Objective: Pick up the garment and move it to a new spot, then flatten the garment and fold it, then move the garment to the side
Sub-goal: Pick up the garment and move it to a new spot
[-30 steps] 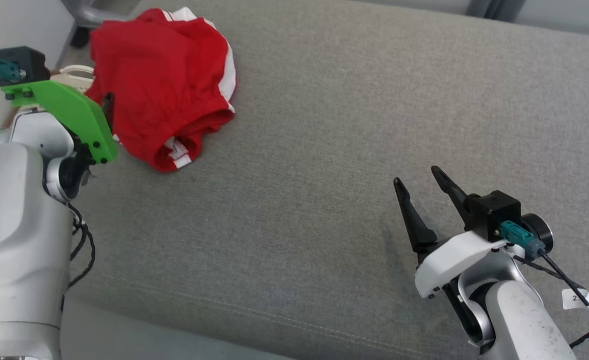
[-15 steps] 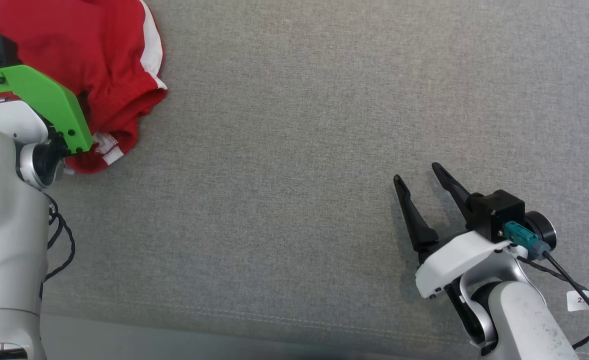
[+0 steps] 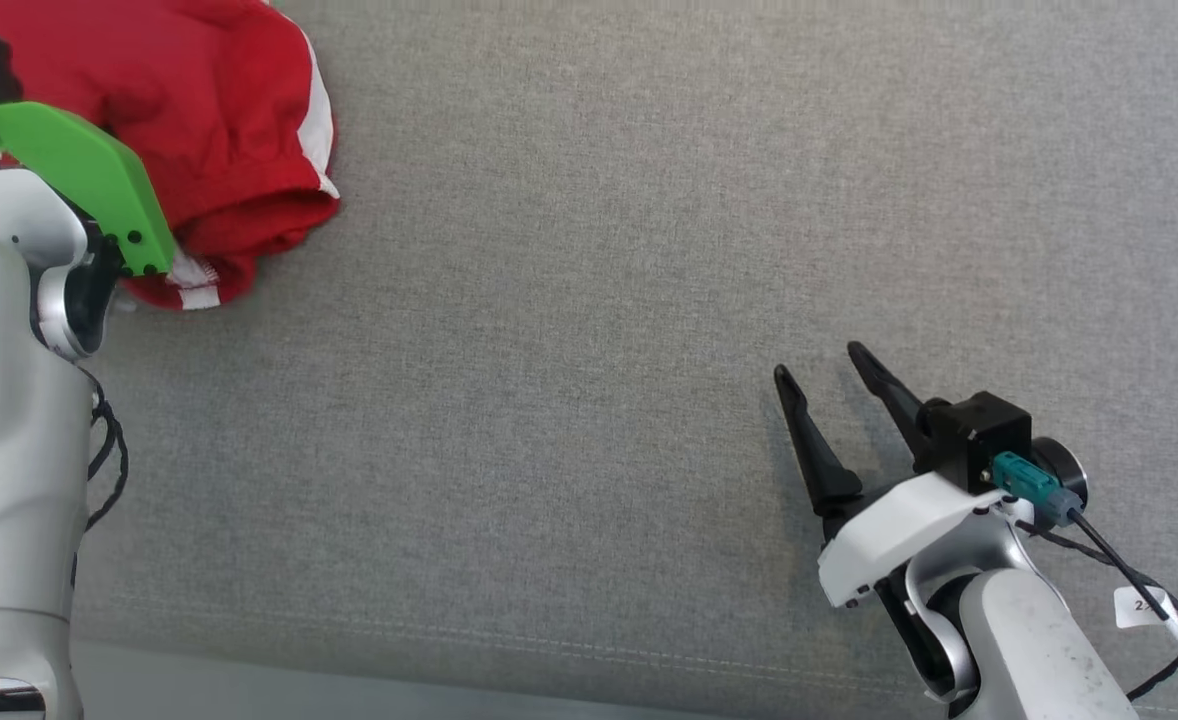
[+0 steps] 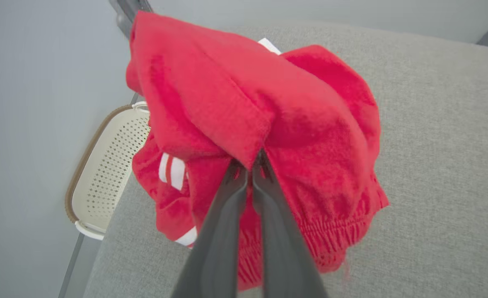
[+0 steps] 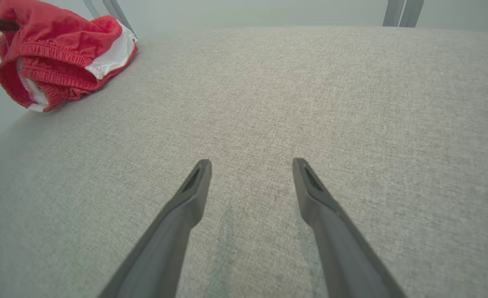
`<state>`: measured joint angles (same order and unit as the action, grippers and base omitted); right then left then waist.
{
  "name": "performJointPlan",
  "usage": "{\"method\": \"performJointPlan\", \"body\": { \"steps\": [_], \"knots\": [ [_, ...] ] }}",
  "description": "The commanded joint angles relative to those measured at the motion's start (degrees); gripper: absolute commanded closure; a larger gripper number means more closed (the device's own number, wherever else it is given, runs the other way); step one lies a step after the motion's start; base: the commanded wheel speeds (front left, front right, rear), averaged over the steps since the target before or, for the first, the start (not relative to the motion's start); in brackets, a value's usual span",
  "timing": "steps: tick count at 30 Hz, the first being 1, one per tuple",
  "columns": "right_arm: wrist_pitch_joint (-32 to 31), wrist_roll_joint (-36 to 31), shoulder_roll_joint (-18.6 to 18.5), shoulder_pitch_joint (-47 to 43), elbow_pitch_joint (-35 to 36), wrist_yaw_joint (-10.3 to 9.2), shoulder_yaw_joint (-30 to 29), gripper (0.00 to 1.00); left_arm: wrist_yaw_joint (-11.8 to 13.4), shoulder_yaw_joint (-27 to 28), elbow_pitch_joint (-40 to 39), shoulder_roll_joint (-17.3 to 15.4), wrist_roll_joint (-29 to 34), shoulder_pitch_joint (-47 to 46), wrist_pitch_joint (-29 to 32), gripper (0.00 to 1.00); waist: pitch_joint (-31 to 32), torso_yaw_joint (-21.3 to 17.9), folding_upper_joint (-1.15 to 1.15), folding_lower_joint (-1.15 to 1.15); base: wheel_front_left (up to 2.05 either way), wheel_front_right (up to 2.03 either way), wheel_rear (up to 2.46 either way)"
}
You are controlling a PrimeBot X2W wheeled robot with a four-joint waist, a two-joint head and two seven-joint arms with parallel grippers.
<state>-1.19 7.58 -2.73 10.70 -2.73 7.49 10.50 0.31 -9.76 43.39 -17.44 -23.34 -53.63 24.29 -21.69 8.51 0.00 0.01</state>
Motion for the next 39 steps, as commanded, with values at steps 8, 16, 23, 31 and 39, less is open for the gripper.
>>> {"method": "performJointPlan", "body": {
  "steps": [8, 16, 23, 31, 39],
  "knots": [
    [3.3, 4.3, -0.2, -2.7, -4.9, 0.00, 1.5, 0.00, -2.0, -3.4, -5.4, -0.3, 3.4, -2.8, -6.1, 1.00, 11.4, -3.1, 0.00, -0.01, 0.00, 0.00, 0.00],
    [4.6, 5.8, -0.1, -5.0, -7.4, 0.00, 1.4, 0.00, -4.9, -8.5, -8.6, 2.4, 4.9, -3.6, -7.8, 1.00, 16.9, -8.8, 0.00, -0.01, 0.00, 0.00, 0.00],
    [4.7, 6.2, -0.2, -5.9, -7.6, 0.00, 1.4, 0.00, -7.1, -13.8, -11.4, 6.3, 3.2, -3.3, -8.5, 1.00, 17.9, -16.4, 0.00, -0.01, 0.00, 0.00, 0.00],
    [5.3, 6.7, -0.1, -5.0, -7.3, 0.00, 1.2, 0.00, -7.8, -20.2, -14.4, 10.1, 0.8, -4.7, -11.8, 1.00, 15.3, -24.4, 0.00, -0.01, 0.00, 0.00, 0.00],
    [7.7, 8.7, -0.1, -2.8, -8.5, 0.00, 2.0, 0.00, -7.8, -30.3, -16.2, 11.5, -4.1, -9.2, -17.0, 1.00, 10.1, -30.7, 0.00, -0.01, 0.00, 0.00, 0.00]
  ]
}}
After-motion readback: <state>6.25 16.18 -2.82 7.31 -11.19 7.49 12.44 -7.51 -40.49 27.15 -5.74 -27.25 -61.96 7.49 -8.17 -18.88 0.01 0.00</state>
